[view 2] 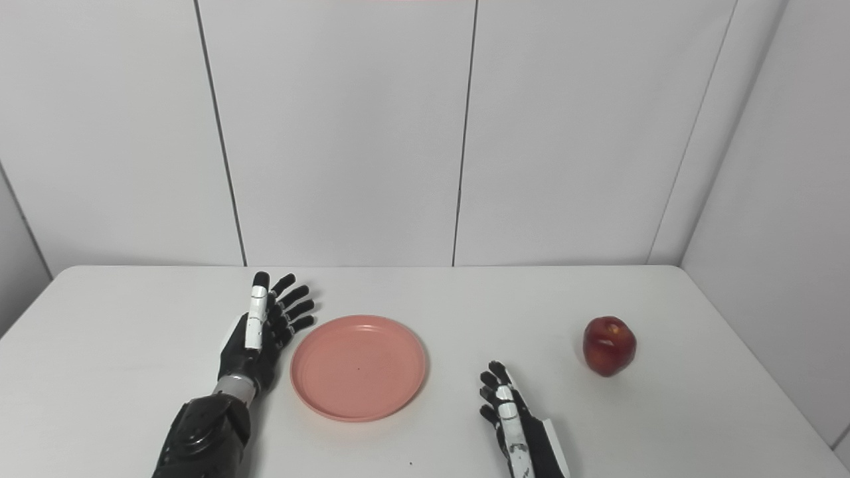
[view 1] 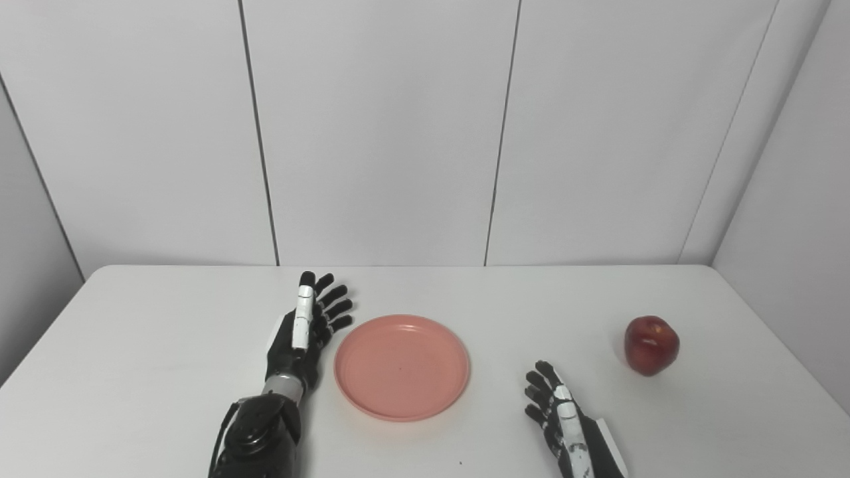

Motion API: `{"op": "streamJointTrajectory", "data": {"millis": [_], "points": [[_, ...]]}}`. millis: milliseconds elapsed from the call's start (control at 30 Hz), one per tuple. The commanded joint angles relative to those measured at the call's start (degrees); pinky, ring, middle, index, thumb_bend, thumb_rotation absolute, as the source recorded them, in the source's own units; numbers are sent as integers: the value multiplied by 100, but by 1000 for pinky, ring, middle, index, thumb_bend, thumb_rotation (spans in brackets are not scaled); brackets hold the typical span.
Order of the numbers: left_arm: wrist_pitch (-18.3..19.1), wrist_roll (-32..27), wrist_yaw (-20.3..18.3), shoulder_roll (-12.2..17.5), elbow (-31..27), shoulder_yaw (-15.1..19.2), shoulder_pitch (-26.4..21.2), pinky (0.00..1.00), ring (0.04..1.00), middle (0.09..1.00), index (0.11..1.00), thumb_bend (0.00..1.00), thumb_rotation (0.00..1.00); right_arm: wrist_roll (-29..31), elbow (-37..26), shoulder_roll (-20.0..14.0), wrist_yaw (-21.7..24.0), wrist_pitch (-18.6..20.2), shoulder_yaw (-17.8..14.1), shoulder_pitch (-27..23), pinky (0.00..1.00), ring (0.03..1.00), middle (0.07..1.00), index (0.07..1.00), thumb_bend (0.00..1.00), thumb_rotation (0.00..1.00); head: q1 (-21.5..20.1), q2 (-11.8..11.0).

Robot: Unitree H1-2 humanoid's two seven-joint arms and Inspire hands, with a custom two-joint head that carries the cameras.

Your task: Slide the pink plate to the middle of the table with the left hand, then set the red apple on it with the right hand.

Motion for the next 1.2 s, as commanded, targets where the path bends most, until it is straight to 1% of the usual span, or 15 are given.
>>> {"op": "streamJointTrajectory", "data": {"millis": [0, 200, 300, 400, 533, 567, 600, 700, 733, 767, 800, 867, 933, 1100, 1167], "points": [[86, -45, -53, 60, 196, 15, -41, 815, 830, 856, 876, 728, 980, 40, 14, 361, 94, 277, 137, -79, 916, 933, 920, 935, 841, 1000, -75, 15], [104, -64, -83, 105, 241, 49, -34, 815, 830, 866, 875, 722, 986, -16, 17, 417, 34, 264, 212, -90, 916, 933, 920, 934, 837, 1000, -325, 22], [137, -40, -80, 114, 219, 46, -33, 825, 836, 871, 885, 719, 997, -11, 49, 426, 9, 244, 239, -106, 918, 934, 920, 935, 840, 1000, -343, 0], [66, -22, -120, 151, 305, 36, -60, 824, 835, 868, 889, 732, 1000, -47, 55, 423, -19, 257, 285, -122, 917, 936, 920, 936, 830, 1000, -333, -7], [68, -39, -180, 214, 341, 43, -99, 833, 835, 867, 890, 743, 1000, -97, 109, 484, -64, 231, 324, -141, 917, 933, 916, 932, 830, 1000, -536, -28], [86, -70, -202, 233, 344, 65, -110, 835, 835, 867, 890, 743, 1000, -114, 137, 506, -78, 208, 342, -151, 916, 933, 916, 932, 830, 1000, -658, -49], [97, -89, -217, 245, 344, 80, -116, 843, 835, 867, 890, 743, 1000, -124, 157, 519, -89, 191, 356, -159, 916, 933, 916, 932, 834, 1000, -658, -49], [-41, -119, -357, 351, 566, 118, -175, 866, 851, 873, 897, 750, 1000, -230, 279, 589, -161, 119, 435, -215, 903, 932, 912, 929, 848, 1000, -1037, -92], [-70, -124, -404, 380, 617, 128, -187, 876, 860, 879, 903, 752, 1000, -259, 312, 610, -182, 103, 455, -232, 899, 932, 910, 927, 850, 1000, -1037, -92], [-84, -119, -454, 423, 653, 128, -192, 886, 870, 888, 911, 746, 1000, -299, 356, 647, -215, 95, 486, -260, 894, 930, 910, 925, 847, 1000, -1232, -114], [-97, -118, -486, 454, 681, 125, -196, 888, 872, 889, 912, 745, 1000, -325, 385, 670, -239, 89, 508, -279, 893, 929, 910, 924, 846, 1000, -1232, -114], [-262, -102, -564, 541, 896, 103, -239, 897, 884, 899, 919, 737, 1000, -363, 453, 716, -275, 62, 554, -316, 892, 931, 912, 925, 847, 1000, -1345, -135], [-374, -65, -581, 611, 1018, 75, -270, 873, 878, 896, 912, 766, 1000, -423, 539, 758, -316, 21, 605, -353, 908, 932, 913, 925, 856, 1000, -1526, -164], [-489, -125, -638, 646, 1207, 78, -341, 872, 879, 895, 912, 767, 1000, -473, 661, 825, -374, -44, 632, -411, 911, 928, 913, 918, 849, 1000, -1589, -169], [-530, -159, -707, 648, 1283, 81, -366, 904, 895, 911, 923, 764, 1000, -485, 689, 865, -372, -51, 605, -420, 918, 932, 914, 919, 839, 1000, -1604, -178]]}}
